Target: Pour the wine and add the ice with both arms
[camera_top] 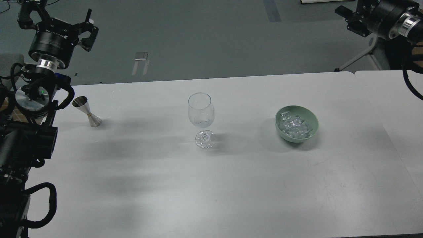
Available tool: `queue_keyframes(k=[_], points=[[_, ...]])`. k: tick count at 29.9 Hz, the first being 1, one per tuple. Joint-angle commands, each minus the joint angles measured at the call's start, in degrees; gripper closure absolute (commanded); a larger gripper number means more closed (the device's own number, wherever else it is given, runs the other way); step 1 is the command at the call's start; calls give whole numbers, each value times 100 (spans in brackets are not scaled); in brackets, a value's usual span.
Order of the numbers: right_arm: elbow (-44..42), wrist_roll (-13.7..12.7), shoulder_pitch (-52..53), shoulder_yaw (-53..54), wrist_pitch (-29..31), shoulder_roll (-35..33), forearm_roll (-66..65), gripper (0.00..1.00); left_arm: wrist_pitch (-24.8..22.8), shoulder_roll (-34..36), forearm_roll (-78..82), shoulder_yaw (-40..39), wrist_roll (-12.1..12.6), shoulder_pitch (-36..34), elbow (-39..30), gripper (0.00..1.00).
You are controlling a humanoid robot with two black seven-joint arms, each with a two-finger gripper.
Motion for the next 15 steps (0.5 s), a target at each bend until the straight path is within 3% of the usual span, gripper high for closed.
queue_keyframes(k=[1,7,11,15], points=[[343,50,193,-360,10,-205,-841,0,65,1,251,39,25,41,54,2],[1125,59,588,-1721,130,-811,-1976,0,118,-17,260,13,-10,147,-25,2],[1117,278,852,-2687,130,-829,-2056,0,144,-34,260,12,-10,129,-25,2],[1099,279,817,-3321,130,-715,-2056,0,101,-70,251,12,-10,147,-25,2]])
